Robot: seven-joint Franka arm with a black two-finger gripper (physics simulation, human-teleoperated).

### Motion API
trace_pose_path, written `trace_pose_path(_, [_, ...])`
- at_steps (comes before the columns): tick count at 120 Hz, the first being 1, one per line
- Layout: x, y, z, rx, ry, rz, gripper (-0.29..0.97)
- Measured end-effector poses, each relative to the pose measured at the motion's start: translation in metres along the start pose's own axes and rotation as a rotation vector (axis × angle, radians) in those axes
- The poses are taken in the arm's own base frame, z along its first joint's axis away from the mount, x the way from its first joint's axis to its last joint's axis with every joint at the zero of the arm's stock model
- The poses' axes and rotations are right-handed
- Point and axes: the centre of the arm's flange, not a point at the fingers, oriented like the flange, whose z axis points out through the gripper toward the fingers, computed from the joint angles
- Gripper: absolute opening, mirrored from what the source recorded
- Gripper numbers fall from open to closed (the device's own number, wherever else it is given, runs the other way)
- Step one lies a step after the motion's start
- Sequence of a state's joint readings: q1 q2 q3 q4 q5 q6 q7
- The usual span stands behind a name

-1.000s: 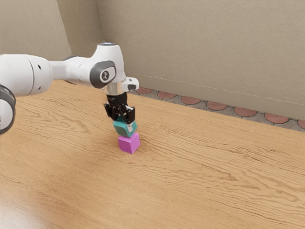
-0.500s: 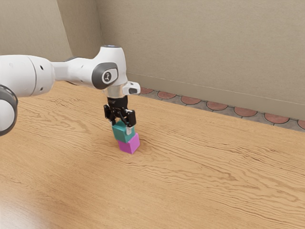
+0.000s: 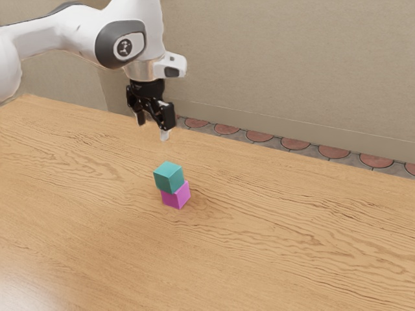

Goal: Pick up the blue block with one arm, and put the blue block on the pink block with one arm

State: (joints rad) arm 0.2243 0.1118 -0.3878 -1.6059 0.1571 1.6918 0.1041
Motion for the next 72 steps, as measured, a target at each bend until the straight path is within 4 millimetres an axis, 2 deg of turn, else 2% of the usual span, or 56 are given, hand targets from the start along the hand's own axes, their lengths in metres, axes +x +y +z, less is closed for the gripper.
trace_pose_path(5, [-0.015, 0.004, -0.027, 0.026, 0.026, 0.023, 0.67])
trace_pose_path(19, [-0.048, 0.024, -0.076, 0.072, 0.036, 0.099, 0.68])
trace_pose_path(31, [-0.060, 0.054, -0.090, 0.082, 0.001, 0.192, 0.68])
trace_pose_path(38, [-0.064, 0.062, -0.095, 0.079, -0.015, 0.229, 0.68])
trace_pose_path(47, [-0.072, 0.058, -0.101, 0.077, -0.046, 0.246, 0.68])
trace_pose_path(55, [-0.085, 0.046, -0.136, 0.085, -0.022, 0.236, 0.68])
trace_pose_path(62, [-0.101, 0.044, -0.167, 0.094, -0.002, 0.236, 0.68])
trace_pose_path(66, [-0.109, 0.042, -0.176, 0.096, -0.006, 0.235, 0.68])
trace_pose_path(72, [-0.119, 0.028, -0.180, 0.090, -0.030, 0.216, 0.68])
